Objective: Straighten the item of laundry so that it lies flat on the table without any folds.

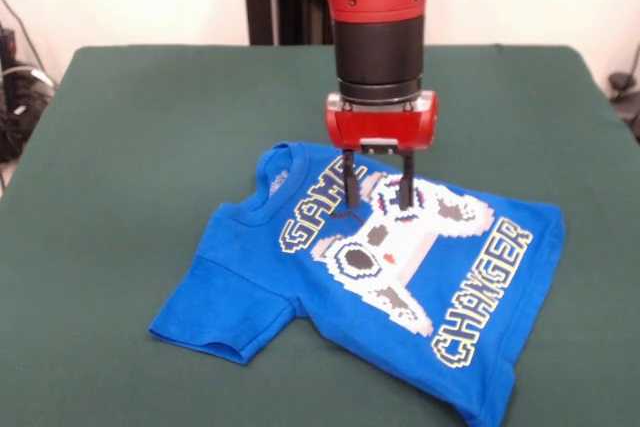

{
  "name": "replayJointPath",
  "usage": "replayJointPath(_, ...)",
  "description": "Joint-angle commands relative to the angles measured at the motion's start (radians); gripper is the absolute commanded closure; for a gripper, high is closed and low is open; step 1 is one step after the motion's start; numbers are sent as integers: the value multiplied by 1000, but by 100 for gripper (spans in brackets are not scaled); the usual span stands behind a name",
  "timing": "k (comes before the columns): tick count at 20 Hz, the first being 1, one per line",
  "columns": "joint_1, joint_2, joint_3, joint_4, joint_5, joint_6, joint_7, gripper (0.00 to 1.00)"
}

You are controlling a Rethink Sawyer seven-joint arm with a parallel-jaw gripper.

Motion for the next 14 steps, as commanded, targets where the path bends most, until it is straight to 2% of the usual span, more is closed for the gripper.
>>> replayJointPath(1,-9,19,33,95,4,61,50,0)
replayJointPath(6,-60,-18,53,129,-4,88,12,0)
replayJointPath(14,-111,-21,56,119,-21,93,-16,0)
